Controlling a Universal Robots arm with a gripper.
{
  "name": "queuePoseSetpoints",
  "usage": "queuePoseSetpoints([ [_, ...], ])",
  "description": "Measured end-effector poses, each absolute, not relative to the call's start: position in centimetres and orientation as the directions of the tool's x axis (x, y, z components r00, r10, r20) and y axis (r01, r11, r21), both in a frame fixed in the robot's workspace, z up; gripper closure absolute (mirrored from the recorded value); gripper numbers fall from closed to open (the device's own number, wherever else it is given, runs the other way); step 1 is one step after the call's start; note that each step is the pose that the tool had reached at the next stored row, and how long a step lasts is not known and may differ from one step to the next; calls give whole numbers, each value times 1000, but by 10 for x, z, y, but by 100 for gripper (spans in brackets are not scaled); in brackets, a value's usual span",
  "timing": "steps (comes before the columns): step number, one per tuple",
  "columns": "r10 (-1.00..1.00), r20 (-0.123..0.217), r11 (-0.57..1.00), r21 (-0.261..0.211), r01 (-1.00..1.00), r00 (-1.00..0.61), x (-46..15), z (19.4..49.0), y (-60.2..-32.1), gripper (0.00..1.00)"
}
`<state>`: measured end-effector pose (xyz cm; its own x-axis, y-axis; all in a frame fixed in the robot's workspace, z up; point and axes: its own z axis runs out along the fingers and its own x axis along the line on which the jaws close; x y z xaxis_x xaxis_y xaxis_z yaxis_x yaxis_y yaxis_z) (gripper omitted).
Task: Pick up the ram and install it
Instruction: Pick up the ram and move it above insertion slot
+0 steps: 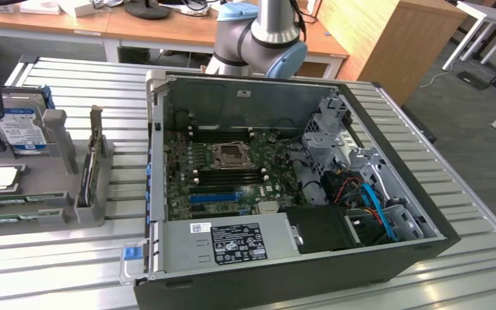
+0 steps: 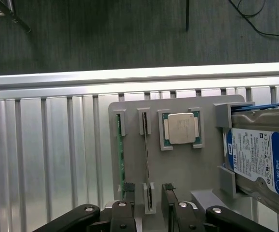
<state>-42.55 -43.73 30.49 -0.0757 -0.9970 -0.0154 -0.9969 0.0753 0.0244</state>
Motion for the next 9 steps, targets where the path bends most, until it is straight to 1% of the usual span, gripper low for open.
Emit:
queuePoseSetpoints([
  [9,-997,-15,75,24,-997,-76,-427,305,-442,64],
])
